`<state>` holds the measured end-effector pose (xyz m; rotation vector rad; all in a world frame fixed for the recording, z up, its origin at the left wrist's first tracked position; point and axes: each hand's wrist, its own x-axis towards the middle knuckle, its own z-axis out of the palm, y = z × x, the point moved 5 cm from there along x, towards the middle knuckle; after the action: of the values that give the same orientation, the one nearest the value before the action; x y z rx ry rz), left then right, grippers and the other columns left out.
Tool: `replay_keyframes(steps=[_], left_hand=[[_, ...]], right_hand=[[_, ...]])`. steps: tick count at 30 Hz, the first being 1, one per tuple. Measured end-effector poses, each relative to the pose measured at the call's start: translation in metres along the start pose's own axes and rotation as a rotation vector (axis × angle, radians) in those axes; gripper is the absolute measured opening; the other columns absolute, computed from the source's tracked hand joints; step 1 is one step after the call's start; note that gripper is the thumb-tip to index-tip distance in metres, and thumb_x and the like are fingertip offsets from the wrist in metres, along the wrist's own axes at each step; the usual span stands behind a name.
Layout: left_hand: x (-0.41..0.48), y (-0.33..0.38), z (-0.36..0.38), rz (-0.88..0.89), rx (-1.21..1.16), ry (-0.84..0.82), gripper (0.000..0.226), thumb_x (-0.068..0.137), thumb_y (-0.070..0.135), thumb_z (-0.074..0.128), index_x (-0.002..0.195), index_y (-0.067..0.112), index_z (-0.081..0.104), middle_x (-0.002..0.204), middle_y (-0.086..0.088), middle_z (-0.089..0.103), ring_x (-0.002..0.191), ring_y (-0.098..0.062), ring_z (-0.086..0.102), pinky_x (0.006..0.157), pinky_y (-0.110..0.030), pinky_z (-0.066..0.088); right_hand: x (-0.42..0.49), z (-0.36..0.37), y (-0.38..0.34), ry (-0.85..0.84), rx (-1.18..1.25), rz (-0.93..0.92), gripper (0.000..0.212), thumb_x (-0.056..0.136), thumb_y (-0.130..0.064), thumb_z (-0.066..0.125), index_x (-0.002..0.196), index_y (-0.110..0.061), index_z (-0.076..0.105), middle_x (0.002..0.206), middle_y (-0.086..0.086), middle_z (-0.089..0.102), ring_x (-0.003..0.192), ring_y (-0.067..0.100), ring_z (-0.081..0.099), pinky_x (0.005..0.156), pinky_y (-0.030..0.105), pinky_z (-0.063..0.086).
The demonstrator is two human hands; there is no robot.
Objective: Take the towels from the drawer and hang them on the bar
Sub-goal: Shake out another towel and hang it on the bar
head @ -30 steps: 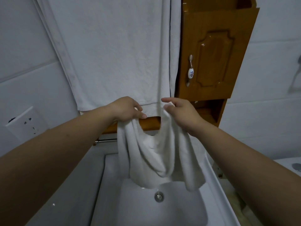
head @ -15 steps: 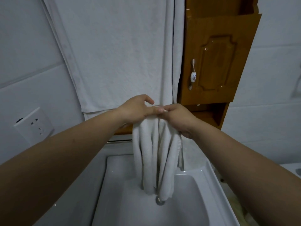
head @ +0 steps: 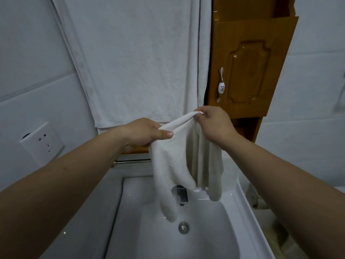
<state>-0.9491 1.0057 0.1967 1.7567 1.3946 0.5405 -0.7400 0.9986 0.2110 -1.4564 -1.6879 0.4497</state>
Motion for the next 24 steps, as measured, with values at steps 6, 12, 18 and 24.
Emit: replay_keyframes(steps=[6,12,18,24], left_hand=[[-0.003,-0.015,0.013,-0.026,-0.075,-0.053,0.022,0.079,0.023,0.081,0.096,0.01,0.077,0.099,-0.011,0.076,0.099,-0.03,0.07,0.089,-0.039,0.054],[-0.007,-0.002,0.021,0.015,0.319,0.005,0.017,0.077,0.035,0.079,0.091,0.028,0.071,0.092,0.007,0.071,0.084,-0.013,0.066,0.064,-0.023,0.048],[-0.004,-0.005,0.02,-0.059,0.336,0.127,0.043,0.081,0.053,0.072,0.072,0.012,0.063,0.073,-0.003,0.064,0.066,-0.019,0.06,0.057,-0.027,0.04],[-0.008,-0.009,0.023,-0.049,0.047,0.129,0.048,0.078,0.063,0.07,0.072,0.016,0.066,0.064,-0.003,0.062,0.055,-0.018,0.056,0.052,-0.026,0.042]], right_hand=[[0.002,-0.002,0.007,0.042,0.015,0.047,0.027,0.102,-0.02,0.048,0.112,-0.015,0.072,0.103,0.002,0.07,0.097,0.019,0.062,0.086,0.037,0.052],[0.005,0.004,0.008,0.059,0.017,0.064,0.026,0.103,-0.02,0.048,0.111,-0.016,0.072,0.099,0.0,0.069,0.092,0.016,0.061,0.076,0.03,0.048],[0.005,-0.001,0.007,0.136,0.038,0.061,0.027,0.104,-0.02,0.045,0.11,-0.016,0.071,0.097,-0.002,0.065,0.086,0.012,0.056,0.075,0.029,0.045],[0.008,-0.005,0.01,0.166,0.059,0.098,0.029,0.105,-0.02,0.043,0.112,-0.015,0.07,0.097,-0.001,0.063,0.081,0.009,0.053,0.077,0.03,0.044]])
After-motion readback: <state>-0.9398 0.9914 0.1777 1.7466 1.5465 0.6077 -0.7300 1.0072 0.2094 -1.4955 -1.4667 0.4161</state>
